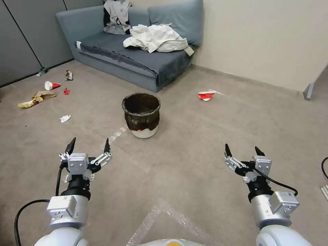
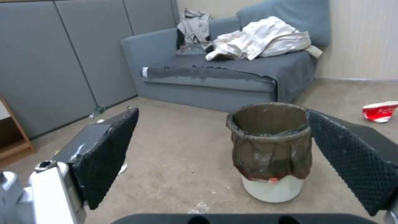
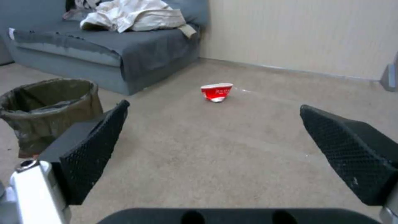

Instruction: Pick up the trash can from the floor.

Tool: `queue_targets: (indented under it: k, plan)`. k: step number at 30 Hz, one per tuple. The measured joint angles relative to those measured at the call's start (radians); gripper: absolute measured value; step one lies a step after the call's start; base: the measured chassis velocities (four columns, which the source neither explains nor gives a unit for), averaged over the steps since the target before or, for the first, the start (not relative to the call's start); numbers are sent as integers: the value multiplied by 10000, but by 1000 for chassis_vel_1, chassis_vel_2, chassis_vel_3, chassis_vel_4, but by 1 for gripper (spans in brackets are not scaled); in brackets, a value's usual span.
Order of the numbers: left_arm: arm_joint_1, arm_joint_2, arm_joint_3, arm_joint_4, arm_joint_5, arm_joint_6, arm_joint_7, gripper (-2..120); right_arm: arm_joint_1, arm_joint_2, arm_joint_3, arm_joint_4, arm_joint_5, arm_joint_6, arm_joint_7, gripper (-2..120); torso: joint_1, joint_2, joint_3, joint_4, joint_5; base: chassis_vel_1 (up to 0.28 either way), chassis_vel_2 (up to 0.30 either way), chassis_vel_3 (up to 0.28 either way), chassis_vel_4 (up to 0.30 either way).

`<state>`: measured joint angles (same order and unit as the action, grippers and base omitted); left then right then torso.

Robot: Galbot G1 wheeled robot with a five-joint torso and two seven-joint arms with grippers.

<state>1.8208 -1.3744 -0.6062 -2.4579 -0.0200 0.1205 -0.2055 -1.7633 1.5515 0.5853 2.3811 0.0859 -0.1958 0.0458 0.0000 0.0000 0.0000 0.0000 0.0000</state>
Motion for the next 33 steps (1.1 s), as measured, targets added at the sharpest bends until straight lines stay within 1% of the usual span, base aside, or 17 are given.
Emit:
queue_targets:
  k: [13, 33]
  plan:
    - [-6, -28, -6, -1, -9, 5, -29, 100, -5, 0, -17, -2, -8, 22, -25, 100, 0, 0, 0, 0, 0, -43, 41, 51, -42]
    - [20, -30, -6, -1, -22, 5, -74, 100, 5, -23, -59, -67, -28, 60, -98, 100, 0, 0, 0, 0, 0, -93, 103, 99, -102]
